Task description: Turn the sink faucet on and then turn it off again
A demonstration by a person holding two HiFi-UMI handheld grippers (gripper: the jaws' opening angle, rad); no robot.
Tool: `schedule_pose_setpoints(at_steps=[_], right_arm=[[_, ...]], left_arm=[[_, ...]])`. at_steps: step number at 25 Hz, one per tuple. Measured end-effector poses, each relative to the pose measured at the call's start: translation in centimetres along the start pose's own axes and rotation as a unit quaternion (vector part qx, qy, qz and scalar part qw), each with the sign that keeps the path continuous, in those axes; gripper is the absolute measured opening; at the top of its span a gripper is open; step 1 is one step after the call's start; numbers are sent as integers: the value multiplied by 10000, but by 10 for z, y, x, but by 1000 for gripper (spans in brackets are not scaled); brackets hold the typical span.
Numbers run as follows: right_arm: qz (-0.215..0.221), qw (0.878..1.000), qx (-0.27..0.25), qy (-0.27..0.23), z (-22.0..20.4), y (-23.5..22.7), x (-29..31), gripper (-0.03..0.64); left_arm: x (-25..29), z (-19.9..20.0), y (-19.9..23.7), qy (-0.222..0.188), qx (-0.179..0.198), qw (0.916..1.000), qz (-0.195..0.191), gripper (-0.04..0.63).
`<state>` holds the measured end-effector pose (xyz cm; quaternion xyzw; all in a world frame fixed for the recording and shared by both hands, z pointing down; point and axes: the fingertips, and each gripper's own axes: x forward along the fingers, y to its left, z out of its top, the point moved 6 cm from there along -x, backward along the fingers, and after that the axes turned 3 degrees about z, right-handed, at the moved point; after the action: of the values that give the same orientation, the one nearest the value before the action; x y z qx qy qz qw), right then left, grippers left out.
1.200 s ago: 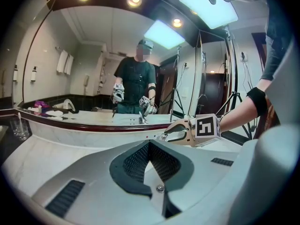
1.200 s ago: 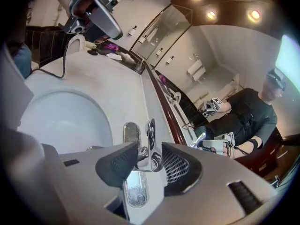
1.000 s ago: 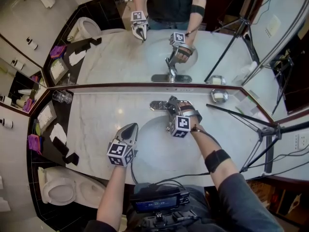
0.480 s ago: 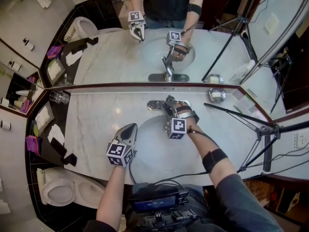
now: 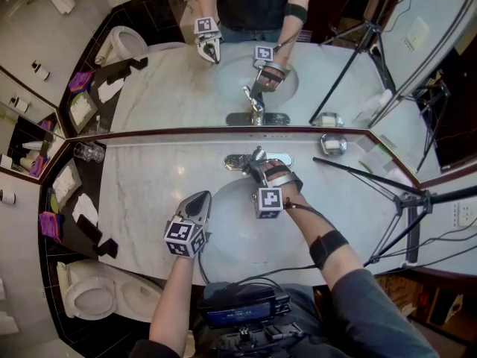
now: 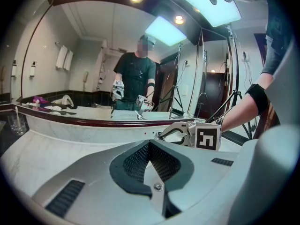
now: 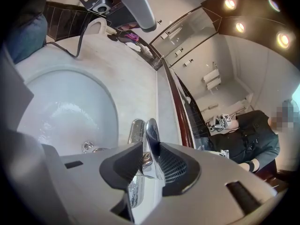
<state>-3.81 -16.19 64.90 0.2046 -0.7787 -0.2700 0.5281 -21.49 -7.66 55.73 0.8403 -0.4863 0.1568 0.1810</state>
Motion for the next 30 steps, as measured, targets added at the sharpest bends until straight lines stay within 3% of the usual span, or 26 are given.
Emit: schedule_pose_setpoints(at_steps=[25, 30], right_arm=[[169, 9990, -376, 188, 2, 4, 1, 121], [190, 9996, 55, 186, 4, 2, -9, 124]], left_arm=[[-6, 4, 0, -49, 38, 10000, 47, 0], [-12, 4, 1, -81, 58, 9999, 88, 0]])
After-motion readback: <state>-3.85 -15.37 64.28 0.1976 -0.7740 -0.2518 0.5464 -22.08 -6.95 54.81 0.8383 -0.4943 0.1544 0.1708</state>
